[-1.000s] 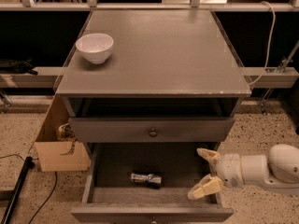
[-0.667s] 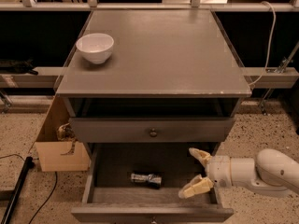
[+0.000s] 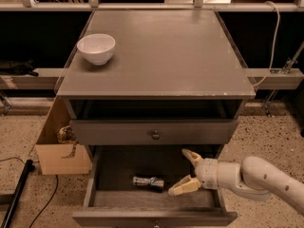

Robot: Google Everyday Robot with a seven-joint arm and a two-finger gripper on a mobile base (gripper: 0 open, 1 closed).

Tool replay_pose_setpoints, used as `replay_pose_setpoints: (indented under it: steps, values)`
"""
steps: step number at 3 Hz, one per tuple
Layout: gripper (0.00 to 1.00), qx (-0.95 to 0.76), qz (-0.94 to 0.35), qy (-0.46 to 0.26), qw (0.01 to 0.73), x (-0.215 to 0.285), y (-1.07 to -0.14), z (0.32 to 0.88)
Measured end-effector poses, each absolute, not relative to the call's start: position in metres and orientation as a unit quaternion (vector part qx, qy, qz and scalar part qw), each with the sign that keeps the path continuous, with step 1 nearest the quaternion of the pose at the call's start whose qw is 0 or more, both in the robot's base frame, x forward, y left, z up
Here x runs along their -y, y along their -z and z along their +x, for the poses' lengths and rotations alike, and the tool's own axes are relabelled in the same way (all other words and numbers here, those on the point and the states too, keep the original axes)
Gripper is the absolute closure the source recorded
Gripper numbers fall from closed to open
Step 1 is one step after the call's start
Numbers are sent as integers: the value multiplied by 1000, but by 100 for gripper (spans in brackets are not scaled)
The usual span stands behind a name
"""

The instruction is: Pick redbull can from middle drawer and place on counter

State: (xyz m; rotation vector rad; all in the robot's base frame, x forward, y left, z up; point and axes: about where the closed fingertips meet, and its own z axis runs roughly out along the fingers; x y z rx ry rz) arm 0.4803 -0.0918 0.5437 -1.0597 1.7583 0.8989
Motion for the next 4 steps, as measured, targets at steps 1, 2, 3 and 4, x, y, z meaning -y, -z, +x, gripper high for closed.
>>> replay_pose_setpoints:
  steps: [1, 2, 3, 4]
  values:
    - [0, -708, -421, -358, 440, 81, -525, 495]
    - [0, -716, -417, -370, 420, 43, -476, 518]
    - [0, -715, -416, -371, 422, 42, -475, 518]
    - [0, -714, -408, -365, 436, 46, -472, 522]
